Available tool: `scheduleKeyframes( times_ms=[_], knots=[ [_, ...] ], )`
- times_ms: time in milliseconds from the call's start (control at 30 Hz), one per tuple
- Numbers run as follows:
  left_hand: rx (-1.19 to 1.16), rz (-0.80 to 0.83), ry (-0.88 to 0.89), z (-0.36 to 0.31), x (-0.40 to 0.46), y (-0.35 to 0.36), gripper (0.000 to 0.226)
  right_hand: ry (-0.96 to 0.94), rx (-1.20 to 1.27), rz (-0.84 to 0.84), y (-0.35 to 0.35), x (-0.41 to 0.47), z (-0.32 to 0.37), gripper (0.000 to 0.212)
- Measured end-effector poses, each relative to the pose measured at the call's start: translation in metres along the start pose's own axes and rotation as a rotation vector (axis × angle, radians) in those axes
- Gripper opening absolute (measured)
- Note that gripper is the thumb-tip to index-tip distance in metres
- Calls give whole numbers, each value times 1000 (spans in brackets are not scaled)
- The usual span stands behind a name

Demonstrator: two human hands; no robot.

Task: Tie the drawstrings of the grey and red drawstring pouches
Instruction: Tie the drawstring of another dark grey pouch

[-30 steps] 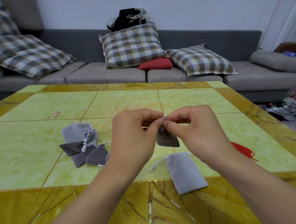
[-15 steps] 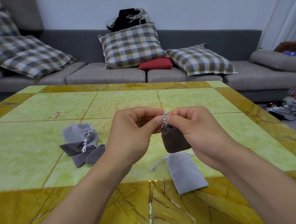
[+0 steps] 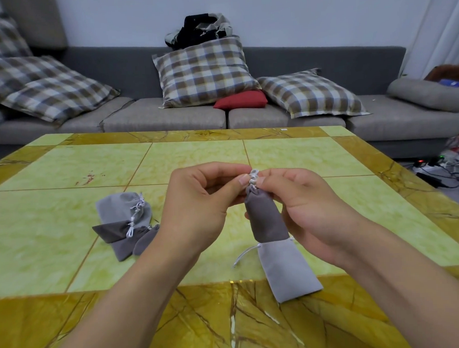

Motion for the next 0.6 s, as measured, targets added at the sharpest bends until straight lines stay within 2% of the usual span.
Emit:
scheduleKeyframes(
  times_ms=[100,200,333,400,600],
  knots=[
    [31,9,33,-5,1,-1,12,-3,63,63,2,1,-1,21],
    [77,-8,67,-7,2,-5,13,-58,-23,27,1,3,0,17],
    [155,-6,70,-4,-1,-5,16,-284,-493,-184,-3,1,16,12],
    [195,1,71,-2,-1,-4,18,-313,-579,-208,-4,1,18,12],
    [199,63,87,-6,0,1,15,-140,-316,-123,-7,2,11,19]
  ],
)
Point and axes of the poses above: each hand's wrist, its own x-axis towards the middle knuckle, its own y-axis out of the palm, z = x × y, the point moved 6 cm from there along x, towards the middle knuckle, and after that the axes turned 10 degrees about y, right-handed, at the moved point
